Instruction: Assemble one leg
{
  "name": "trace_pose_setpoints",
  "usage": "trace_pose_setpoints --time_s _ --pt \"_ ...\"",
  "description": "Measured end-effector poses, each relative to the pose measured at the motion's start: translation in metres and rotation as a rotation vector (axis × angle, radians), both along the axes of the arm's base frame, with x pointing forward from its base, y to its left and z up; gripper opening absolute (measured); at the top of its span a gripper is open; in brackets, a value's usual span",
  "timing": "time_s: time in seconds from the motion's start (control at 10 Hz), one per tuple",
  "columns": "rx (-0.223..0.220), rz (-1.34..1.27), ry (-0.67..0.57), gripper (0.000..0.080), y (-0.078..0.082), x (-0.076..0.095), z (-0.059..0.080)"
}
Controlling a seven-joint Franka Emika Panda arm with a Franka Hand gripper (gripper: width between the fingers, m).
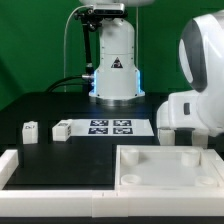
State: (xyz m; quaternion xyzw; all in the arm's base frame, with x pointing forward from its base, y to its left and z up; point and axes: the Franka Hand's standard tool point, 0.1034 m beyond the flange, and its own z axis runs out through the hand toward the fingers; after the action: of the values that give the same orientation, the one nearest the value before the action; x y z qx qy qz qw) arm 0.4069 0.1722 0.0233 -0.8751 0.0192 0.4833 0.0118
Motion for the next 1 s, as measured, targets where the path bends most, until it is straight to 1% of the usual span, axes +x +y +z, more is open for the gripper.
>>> trace_pose_setpoints --time_s 0.1,0.2,0.3,0.5,0.7,0.8,0.9,1.0 --pt "-0.006 0.006 0.001 0.0649 0.005 -0.002 -0.003" --pt "-0.004 0.013 -0.003 0.0649 0.008 -0.001 -0.003" --pt "0.003 0.016 -0.01 0.0649 0.007 0.0 -0.006" --pt "0.02 0.022 -0.019 0.0649 -0.001 0.001 -0.011" --pt "0.027 0.023 -0.026 0.0649 -0.005 0.001 -0.014" --pt "0.027 0.023 -0.027 0.053 -0.005 0.001 -0.015" --pt "0.027 0.024 -0.026 0.0394 -0.005 0.0 -0.015" --pt "0.027 0.025 -0.026 0.0394 -0.004 0.0 -0.015"
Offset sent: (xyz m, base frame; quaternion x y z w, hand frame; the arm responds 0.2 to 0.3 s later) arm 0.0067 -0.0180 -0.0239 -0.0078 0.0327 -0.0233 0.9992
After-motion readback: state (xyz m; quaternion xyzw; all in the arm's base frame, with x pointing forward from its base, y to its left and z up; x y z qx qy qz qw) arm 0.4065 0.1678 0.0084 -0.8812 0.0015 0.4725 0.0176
